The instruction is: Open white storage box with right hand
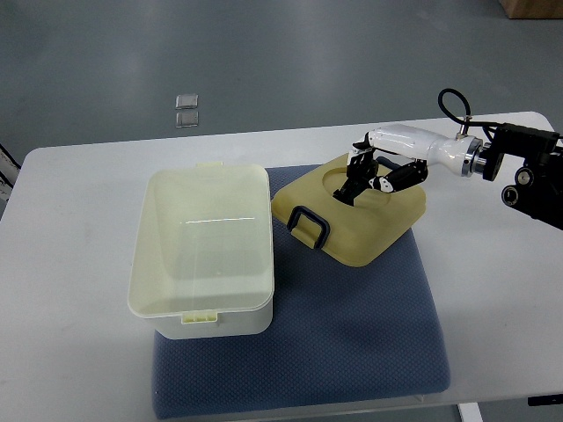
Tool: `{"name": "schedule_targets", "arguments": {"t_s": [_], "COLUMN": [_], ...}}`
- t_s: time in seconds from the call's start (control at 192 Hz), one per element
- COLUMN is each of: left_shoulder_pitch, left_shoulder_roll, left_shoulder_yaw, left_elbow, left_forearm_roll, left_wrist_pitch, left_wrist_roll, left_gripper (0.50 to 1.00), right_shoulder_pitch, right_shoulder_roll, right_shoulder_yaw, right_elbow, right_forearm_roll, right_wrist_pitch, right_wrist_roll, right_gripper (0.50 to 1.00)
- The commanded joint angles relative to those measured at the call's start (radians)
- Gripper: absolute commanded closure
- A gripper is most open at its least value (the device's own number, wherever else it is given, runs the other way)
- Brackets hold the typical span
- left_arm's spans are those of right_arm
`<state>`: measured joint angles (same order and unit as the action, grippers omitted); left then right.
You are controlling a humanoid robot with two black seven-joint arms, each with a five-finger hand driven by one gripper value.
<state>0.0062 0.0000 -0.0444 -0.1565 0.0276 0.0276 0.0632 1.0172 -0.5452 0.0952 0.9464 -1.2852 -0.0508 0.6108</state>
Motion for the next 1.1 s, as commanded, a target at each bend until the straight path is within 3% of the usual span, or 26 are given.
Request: {"name": "schedule_targets", "arguments": {"t_s": [0.0, 0.12, 0.198, 0.239, 0.255, 0.286, 0.328, 0.567, 0.635, 0.864, 0.921, 1.035, 1.092], "left_shoulder_pitch": [0.000, 0.000, 0.000, 0.000, 0.000, 0.000, 0.000, 0.000, 0.000, 0.000, 0.000, 0.000, 0.000], "left_shoulder_roll": [0.000, 0.000, 0.000, 0.000, 0.000, 0.000, 0.000, 0.000, 0.000, 0.000, 0.000, 0.000, 0.000], "left_shoulder_yaw": [0.000, 0.000, 0.001, 0.000, 0.000, 0.000, 0.000, 0.000, 0.000, 0.000, 0.000, 0.000, 0.000], "left_elbow": [0.000, 0.000, 0.000, 0.000, 0.000, 0.000, 0.000, 0.000, 0.000, 0.000, 0.000, 0.000, 0.000], "left_forearm_roll": [0.000, 0.000, 0.000, 0.000, 0.000, 0.000, 0.000, 0.000, 0.000, 0.000, 0.000, 0.000, 0.000], "left_wrist_pitch": [0.000, 0.000, 0.000, 0.000, 0.000, 0.000, 0.000, 0.000, 0.000, 0.000, 0.000, 0.000, 0.000], "left_wrist_roll": [0.000, 0.000, 0.000, 0.000, 0.000, 0.000, 0.000, 0.000, 0.000, 0.000, 0.000, 0.000, 0.000], "left_gripper": [0.500, 0.500, 0.500, 0.500, 0.500, 0.500, 0.500, 0.500, 0.500, 0.500, 0.500, 0.500, 0.500], "right_shoulder_pitch": [-0.014, -0.023, -0.029, -0.032, -0.037, -0.040, -0.045, -0.048, -0.046, -0.043, -0.045, -0.046, -0.051], "right_shoulder_roll": [0.013, 0.016, 0.019, 0.027, 0.031, 0.037, 0.044, 0.045, 0.042, 0.040, 0.044, 0.045, 0.045], "right_shoulder_yaw": [0.000, 0.000, 0.001, 0.003, 0.008, 0.012, 0.014, 0.014, 0.015, 0.052, 0.081, 0.161, 0.189], "right_elbow": [0.000, 0.000, 0.000, 0.000, -0.001, -0.003, -0.008, -0.012, -0.012, -0.012, -0.012, -0.037, -0.049], "right_forearm_roll": [0.000, 0.000, 0.001, 0.010, 0.015, 0.017, 0.018, 0.021, 0.037, 0.213, 0.293, 0.573, 0.710], "right_wrist_pitch": [-0.006, -0.009, -0.009, -0.011, -0.012, -0.012, -0.012, -0.006, -0.006, 0.009, 0.045, 0.229, 0.276], "right_wrist_roll": [0.000, 0.000, 0.000, 0.000, 0.000, 0.000, 0.000, 0.000, 0.000, 0.000, 0.000, 0.000, 0.000], "right_gripper": [1.000, 0.998, 0.946, 0.869, 0.802, 0.718, 0.679, 0.638, 0.593, 0.579, 0.579, 0.579, 0.581]}}
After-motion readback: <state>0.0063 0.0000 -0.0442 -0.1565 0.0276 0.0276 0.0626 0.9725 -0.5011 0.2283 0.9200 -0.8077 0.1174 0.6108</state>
